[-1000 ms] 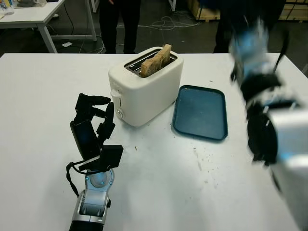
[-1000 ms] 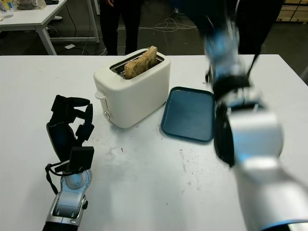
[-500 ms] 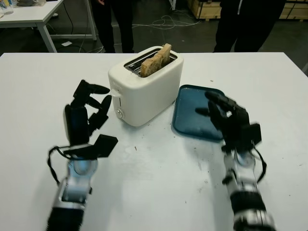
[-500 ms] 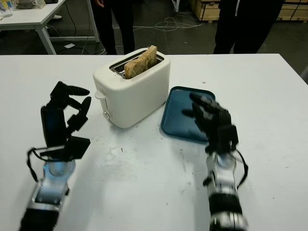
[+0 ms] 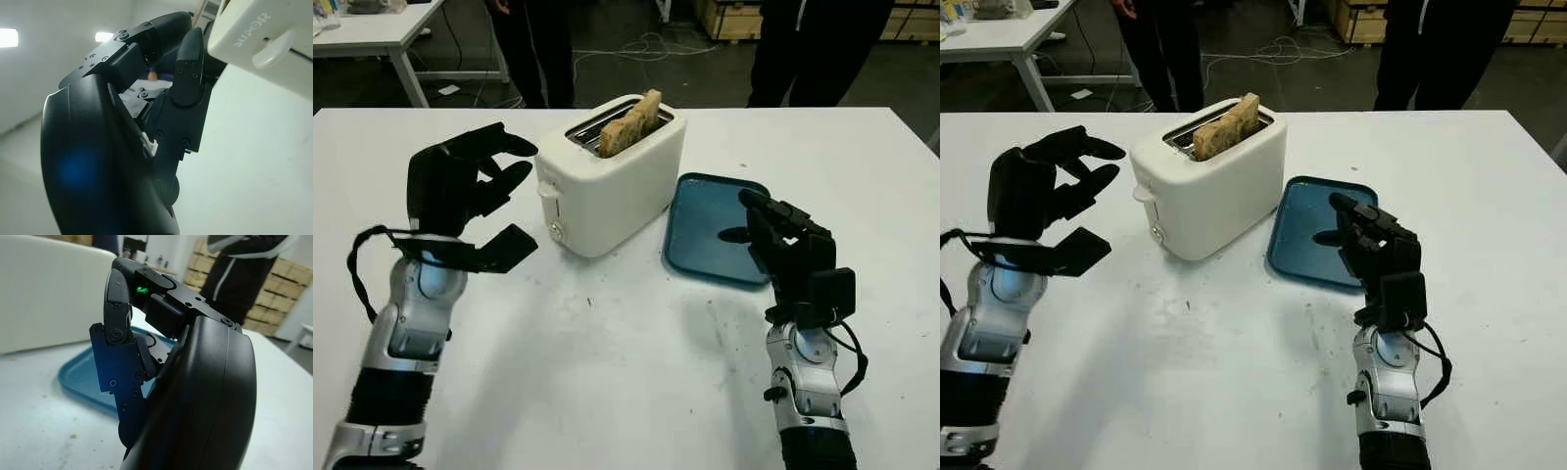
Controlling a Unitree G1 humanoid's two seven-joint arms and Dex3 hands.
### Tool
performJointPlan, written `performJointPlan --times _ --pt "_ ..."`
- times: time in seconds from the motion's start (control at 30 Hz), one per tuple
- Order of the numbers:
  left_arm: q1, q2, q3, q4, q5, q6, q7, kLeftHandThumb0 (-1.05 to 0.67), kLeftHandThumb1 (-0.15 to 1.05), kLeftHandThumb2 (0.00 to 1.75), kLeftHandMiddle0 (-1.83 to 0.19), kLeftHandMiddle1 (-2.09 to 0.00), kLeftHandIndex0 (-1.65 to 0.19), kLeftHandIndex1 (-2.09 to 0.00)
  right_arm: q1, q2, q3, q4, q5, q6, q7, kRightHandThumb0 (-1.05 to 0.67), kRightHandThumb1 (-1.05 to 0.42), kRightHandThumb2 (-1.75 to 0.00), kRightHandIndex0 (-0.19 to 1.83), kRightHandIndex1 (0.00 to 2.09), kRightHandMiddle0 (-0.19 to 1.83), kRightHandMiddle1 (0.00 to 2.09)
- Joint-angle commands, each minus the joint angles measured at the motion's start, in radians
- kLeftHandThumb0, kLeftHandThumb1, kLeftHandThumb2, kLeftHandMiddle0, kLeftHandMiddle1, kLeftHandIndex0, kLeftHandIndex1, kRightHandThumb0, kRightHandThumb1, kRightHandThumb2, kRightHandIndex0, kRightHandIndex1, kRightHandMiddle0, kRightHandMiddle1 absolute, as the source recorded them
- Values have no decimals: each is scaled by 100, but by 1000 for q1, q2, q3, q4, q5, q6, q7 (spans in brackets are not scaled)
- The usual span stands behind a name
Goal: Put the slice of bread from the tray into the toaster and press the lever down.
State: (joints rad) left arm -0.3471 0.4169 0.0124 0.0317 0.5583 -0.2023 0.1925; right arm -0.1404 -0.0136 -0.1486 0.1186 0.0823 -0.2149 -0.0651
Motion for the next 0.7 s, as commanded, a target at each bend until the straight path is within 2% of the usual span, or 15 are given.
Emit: performJointPlan --times 0.0,0.07,0.13,0.33,0.47,0.57,0.67 --pt "-28 22 -21 16 28 18 -23 -32 91 1 -93 -123 -104 -36 -38 2 3 19 -5 -2 -5 -48 -92 -28 77 156 93 73" --pt "-36 34 -35 22 42 30 -41 -31 90 1 -92 -129 -105 -34 -48 -2 5 26 -3 5 3 -50 -92 -28 74 166 82 98" --pt "-46 49 -51 33 47 37 -75 -29 90 1 -92 -132 -106 -33 -53 -7 9 29 -11 5 7 -51 -92 -29 73 170 80 104" --pt "-86 112 -103 78 91 48 -176 -30 92 3 -102 -99 -115 -22 -60 -13 1 38 -14 -5 9 -54 -92 -28 72 170 77 107" --pt "-119 140 -138 116 108 49 -235 -30 92 2 -97 -135 -117 -11 -65 -15 -7 42 -16 -7 0 -55 -92 -27 72 167 77 103" --pt "-135 153 -158 124 126 62 -263 -33 92 2 -95 -143 -120 -10 -65 -16 -8 41 -19 -4 -6 -54 -92 -27 71 168 78 100" --pt "-142 162 -170 108 136 88 -300 -35 92 2 -93 -149 -131 -15 -66 -17 -8 37 -17 5 -8 -55 -92 -26 71 169 80 99"
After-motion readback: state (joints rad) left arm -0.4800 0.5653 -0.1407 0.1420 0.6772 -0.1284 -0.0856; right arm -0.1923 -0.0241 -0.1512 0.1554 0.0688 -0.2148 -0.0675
